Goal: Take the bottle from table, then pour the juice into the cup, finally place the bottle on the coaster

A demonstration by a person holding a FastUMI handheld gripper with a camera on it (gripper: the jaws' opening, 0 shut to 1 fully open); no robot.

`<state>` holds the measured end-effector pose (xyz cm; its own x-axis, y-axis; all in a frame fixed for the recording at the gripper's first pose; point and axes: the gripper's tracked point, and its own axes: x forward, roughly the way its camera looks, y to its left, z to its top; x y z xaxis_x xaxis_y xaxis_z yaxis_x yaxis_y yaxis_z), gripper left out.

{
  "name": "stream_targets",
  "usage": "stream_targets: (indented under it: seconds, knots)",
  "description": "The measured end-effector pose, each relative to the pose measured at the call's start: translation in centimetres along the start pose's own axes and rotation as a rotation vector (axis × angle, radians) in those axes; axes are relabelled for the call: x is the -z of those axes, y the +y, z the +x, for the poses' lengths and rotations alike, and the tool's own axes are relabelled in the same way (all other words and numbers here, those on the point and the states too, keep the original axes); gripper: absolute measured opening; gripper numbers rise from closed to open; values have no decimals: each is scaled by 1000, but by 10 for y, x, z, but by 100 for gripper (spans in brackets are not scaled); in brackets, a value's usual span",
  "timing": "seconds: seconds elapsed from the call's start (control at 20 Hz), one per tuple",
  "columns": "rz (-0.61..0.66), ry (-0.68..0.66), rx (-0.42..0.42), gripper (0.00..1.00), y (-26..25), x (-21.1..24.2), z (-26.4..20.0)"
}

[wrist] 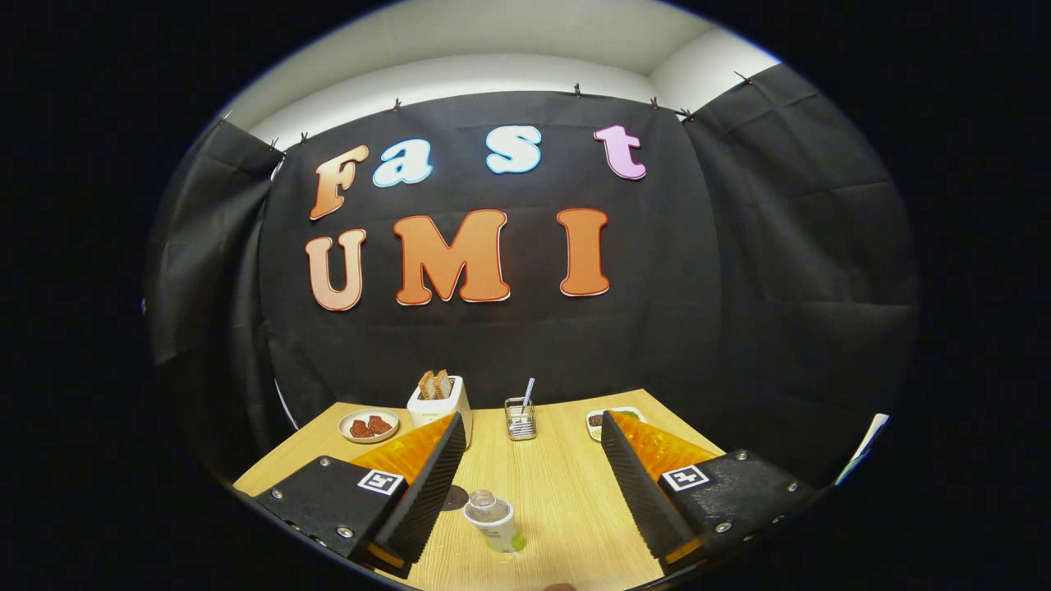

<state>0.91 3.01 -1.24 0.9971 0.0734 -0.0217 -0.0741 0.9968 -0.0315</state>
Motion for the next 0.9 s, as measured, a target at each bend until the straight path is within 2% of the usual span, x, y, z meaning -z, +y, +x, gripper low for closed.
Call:
stream_targets:
  seconds: [0.55,0.9]
  knots:
    - [-7,24,-55,98,21,13,13]
    - [-32,75,-87,99,38,46,23]
